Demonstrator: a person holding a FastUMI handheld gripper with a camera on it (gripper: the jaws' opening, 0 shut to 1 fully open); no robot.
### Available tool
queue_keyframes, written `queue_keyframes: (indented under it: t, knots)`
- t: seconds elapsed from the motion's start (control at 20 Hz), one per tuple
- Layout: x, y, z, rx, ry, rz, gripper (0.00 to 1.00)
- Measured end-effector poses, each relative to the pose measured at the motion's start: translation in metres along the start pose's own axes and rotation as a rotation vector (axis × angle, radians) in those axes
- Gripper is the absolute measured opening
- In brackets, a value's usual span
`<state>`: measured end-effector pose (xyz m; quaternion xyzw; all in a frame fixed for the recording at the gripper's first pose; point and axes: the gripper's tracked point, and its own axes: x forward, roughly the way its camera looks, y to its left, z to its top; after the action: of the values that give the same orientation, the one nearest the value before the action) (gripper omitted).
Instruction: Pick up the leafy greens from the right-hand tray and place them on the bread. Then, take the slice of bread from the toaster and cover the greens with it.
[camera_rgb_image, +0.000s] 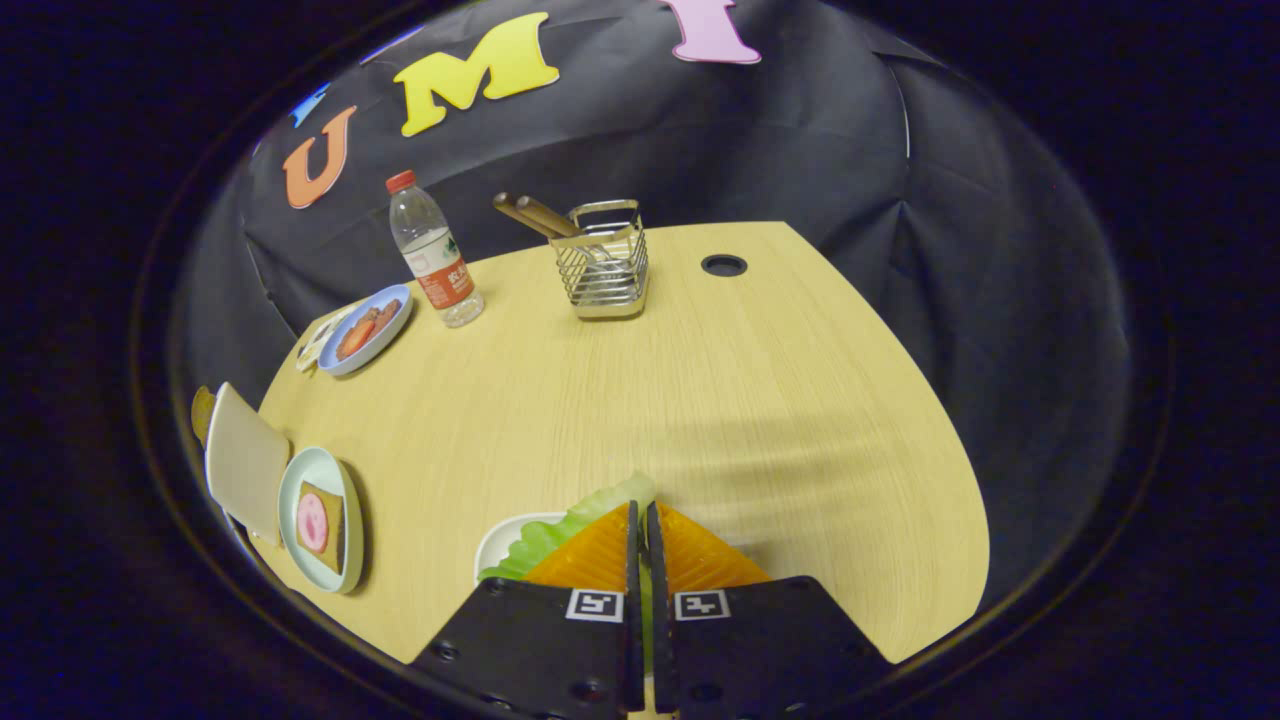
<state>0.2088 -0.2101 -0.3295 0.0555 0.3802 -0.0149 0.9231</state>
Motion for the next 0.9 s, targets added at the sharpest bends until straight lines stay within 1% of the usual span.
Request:
queue_keyframes:
  t: [0.3, 0.55, 0.7, 0.9]
  knots:
    - [-0.050, 0.023, 0.004, -0.016, -0.070, -0.014, 0.04]
    - [-0.091, 0.049, 0.007, -0.072, -0.133, -0.021, 0.04]
    - [-0.118, 0.075, 0.012, -0.089, -0.170, 0.000, 0.04]
    - [-0.147, 0.119, 0.017, -0.123, -0.223, 0.050, 0.04]
